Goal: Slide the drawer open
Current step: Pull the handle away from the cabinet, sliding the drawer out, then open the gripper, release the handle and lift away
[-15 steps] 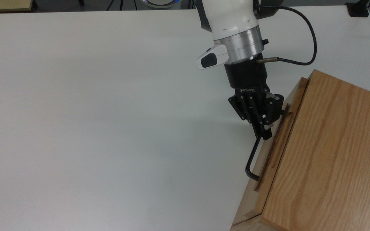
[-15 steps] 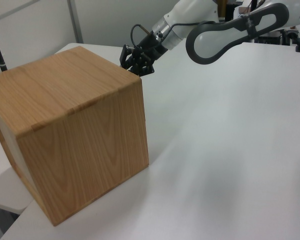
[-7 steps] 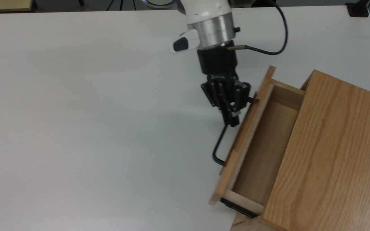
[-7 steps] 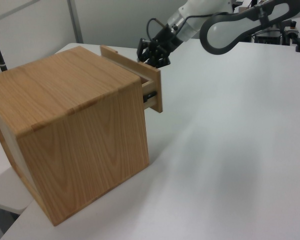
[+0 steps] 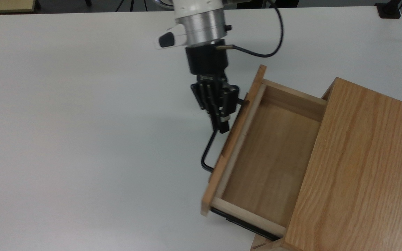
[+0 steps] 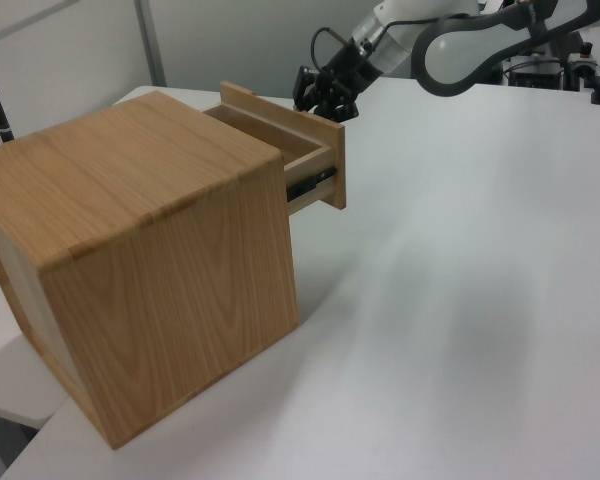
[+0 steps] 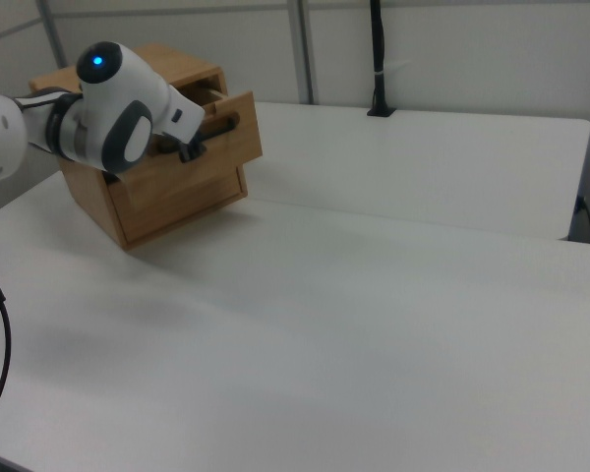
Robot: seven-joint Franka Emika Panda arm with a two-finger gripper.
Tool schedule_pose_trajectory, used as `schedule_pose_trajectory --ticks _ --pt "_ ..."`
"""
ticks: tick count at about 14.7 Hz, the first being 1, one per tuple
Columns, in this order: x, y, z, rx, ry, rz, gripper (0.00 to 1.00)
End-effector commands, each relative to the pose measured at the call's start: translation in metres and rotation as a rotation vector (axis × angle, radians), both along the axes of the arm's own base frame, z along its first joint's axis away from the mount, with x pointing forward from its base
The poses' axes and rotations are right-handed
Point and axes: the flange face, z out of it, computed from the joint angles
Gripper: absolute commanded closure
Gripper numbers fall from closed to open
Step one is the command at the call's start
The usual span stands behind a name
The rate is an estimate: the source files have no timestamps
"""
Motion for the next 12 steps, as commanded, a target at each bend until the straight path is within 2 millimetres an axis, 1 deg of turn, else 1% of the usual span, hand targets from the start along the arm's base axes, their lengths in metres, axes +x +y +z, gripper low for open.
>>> schedule_pose_trajectory --ticks 1,2,3,4,5,6,9,10,11,12 --pt "-0.009 -0.043 -0.005 0.004 0.029 -0.069 0.49" --pt "-0.009 -0.044 -0.004 0.001 0.036 -0.066 0.33" --pt "-0.011 -0.046 0.000 -0.002 0.044 -0.063 0.27" --pt "-0.012 -0.051 0.002 -0.004 0.053 -0.068 0.27" --pt "-0.014 -0.058 0.009 -0.013 0.054 -0.065 0.27" --pt "-0.016 -0.060 0.011 -0.028 0.068 -0.050 0.27" --pt "-0.020 -0.076 0.017 -0.068 0.119 -0.015 0.27" --pt "-0.023 -0.080 0.021 -0.085 0.131 0.002 0.24" --pt "-0.026 -0.088 0.024 -0.105 0.150 0.022 0.19" --pt "-0.032 -0.099 0.033 -0.143 0.185 0.068 0.17"
